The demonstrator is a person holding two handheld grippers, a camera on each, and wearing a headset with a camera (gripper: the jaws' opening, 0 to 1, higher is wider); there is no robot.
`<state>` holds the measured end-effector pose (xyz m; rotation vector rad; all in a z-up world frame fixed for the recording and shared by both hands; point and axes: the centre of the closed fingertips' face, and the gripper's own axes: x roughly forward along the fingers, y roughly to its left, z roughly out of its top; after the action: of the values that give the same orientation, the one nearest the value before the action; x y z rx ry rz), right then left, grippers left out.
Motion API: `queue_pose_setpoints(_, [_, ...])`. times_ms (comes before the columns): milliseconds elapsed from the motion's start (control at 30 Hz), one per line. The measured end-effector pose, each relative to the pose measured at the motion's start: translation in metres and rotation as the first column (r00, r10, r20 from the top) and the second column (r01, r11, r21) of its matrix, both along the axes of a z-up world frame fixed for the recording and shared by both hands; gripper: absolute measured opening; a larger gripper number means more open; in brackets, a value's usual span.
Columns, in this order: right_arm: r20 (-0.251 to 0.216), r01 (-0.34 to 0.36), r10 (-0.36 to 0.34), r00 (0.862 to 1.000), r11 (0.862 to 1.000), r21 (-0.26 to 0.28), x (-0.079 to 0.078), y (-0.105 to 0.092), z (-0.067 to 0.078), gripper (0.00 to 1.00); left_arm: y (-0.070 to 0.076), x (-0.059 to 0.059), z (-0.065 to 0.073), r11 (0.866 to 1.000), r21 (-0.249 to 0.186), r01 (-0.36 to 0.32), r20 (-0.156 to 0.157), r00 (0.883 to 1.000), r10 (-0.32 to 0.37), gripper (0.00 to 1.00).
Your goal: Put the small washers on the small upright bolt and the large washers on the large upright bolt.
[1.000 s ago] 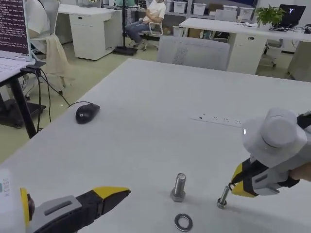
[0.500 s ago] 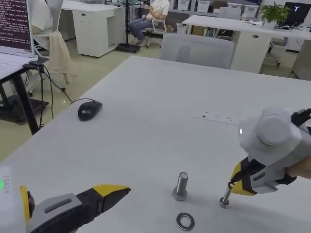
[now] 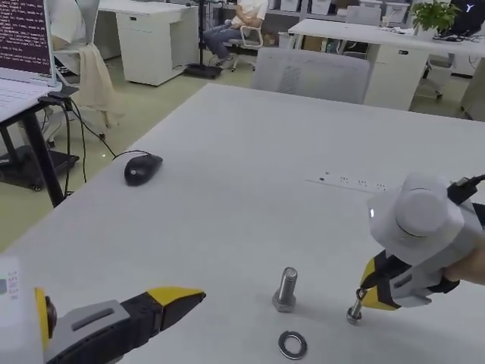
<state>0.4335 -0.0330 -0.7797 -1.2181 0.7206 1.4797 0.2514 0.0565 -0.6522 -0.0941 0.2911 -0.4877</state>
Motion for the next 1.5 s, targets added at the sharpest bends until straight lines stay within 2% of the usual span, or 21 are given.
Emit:
queue_pose_setpoints(667, [-0.026, -0.004, 0.004, 1.000, 1.000, -0.018, 0.002, -0.004, -0.033, 0.13, 0.001, 0.004, -0.006, 1.000, -0.002, 0.003, -0.024, 1.000, -0.003, 0.53])
queue_pose_setpoints(1100, [-0.026, 0.033, -0.033, 0.999, 0.999, -0.003, -0.002, -0.015, -0.025, 0.16, 0.000, 0.002, -0.007, 1.000, 0.000, -0.002, -0.023, 1.000, 0.002, 0.53])
queue_pose_setpoints(1233, [-0.029, 0.069, -0.068, 0.997, 0.997, 0.039, -0.008, -0.019, -0.020, 0.16, -0.002, 0.001, -0.006, 1.000, 0.003, 0.001, -0.018, 1.000, -0.001, 0.53])
queue_pose_setpoints(1500, [-0.060, 0.079, -0.077, 0.995, 0.996, 0.035, -0.036, -0.029, -0.027, 0.15, -0.004, -0.004, -0.002, 1.000, 0.005, 0.007, -0.005, 1.000, -0.007, 0.53])
